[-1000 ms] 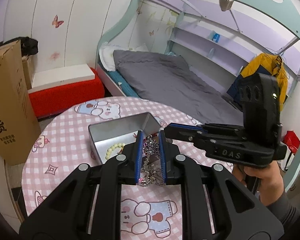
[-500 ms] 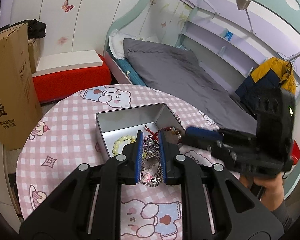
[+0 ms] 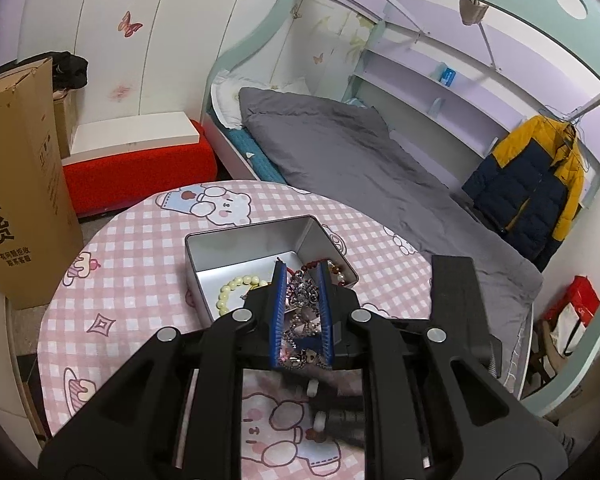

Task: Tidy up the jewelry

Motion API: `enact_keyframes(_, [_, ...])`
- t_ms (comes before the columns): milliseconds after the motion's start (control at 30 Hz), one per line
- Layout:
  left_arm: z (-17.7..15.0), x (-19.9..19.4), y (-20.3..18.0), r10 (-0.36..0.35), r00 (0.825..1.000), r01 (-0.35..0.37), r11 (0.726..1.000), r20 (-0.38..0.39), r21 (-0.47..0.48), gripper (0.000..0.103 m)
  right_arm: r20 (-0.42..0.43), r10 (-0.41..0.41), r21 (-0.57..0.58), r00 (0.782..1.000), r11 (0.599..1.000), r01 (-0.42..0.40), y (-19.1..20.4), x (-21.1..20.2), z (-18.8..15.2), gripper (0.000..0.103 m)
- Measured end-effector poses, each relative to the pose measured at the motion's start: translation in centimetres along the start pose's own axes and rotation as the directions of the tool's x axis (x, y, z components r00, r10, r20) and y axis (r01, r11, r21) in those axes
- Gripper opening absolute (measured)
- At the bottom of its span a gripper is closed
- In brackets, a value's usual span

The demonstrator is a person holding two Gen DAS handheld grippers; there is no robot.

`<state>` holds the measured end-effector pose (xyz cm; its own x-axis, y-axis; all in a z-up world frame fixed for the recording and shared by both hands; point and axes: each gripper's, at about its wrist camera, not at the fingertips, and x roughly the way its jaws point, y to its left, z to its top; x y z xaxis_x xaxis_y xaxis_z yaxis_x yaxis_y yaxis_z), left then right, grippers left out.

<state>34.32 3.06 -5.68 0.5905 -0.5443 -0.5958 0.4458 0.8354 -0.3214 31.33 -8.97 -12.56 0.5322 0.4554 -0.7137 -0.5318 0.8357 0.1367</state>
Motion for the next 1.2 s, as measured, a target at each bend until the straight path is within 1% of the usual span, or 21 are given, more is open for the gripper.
enact_keyframes(33, [0.0, -0.2, 0.1, 0.003, 1.0, -0.003, 1.0, 0.001, -0.001, 0.015, 0.0, -0.004, 0.008, 1.0, 1.0, 0.004, -0.1, -0.2, 0.0, 0.001])
enact_keyframes(200, [0.0, -0.5, 0.7, 0.004, 1.0, -0.004, 1.0, 0.011, -0.014, 0.015, 0.046, -0.02, 0.021, 0.999, 1.0, 0.019, -1.0, -2.7, 0.2, 0.001])
enact_keyframes(300, [0.1, -0.3, 1.1, 0.012, 1.0, -0.012, 1.0, 0.008, -0.028, 0.015, 0.106, -0.031, 0.023, 0.994, 0.999, 0.029, -1.3, -5.6, 0.7, 0.001])
enact_keyframes(533, [0.2, 0.6, 1.7, 0.014, 1.0, -0.014, 0.997, -0.001, -0.08, 0.015, 0.206, -0.058, 0.006, 0.977, 0.998, 0.058, -1.0, -10.4, 3.6, 0.001])
enact_keyframes(633, [0.4, 0.5, 1.7, -0.018, 1.0, 0.019, 0.996, 0.012, -0.09, 0.016, 0.233, -0.07, -0.016, 0.97, 0.997, 0.076, -0.6, -11.9, 4.8, 0.001])
enact_keyframes(800, [1.2, -0.3, 1.2, -0.051, 0.998, 0.055, 0.995, 0.049, -0.089, 0.016, 0.259, -0.084, -0.047, 0.962, 0.994, 0.1, 0.1, -13.1, 6.3, 0.001])
enact_keyframes(933, [1.4, -1.2, 1.7, -0.107, 0.99, 0.116, 0.987, 0.088, -0.114, 0.016, 0.28, -0.107, -0.064, 0.954, 0.989, 0.13, 0.7, -13.5, 7.2, 0.001])
enact_keyframes(1000, [1.5, -1.3, 2.1, -0.133, 0.986, 0.146, 0.98, 0.097, -0.136, 0.019, 0.289, -0.115, -0.075, 0.95, 0.987, 0.142, 0.9, -13.9, 7.7, 0.001])
enact_keyframes(1033, [1.5, -1.3, 2.2, -0.131, 0.986, 0.145, 0.979, 0.101, -0.146, 0.019, 0.296, -0.121, -0.077, 0.948, 0.986, 0.15, 1.0, -14.1, 8.0, 0.001])
enact_keyframes(1100, [1.5, -1.0, 2.3, -0.1, 0.991, 0.112, 0.983, 0.089, -0.147, 0.019, 0.307, -0.131, -0.085, 0.942, 0.983, 0.164, 1.0, -14.6, 8.5, 0.001])
enact_keyframes(1200, [1.6, -0.5, 2.3, -0.095, 0.992, 0.107, 0.983, 0.08, -0.152, 0.019, 0.322, -0.141, -0.095, 0.936, 0.979, 0.181, 1.2, -15.1, 9.8, 0.001])
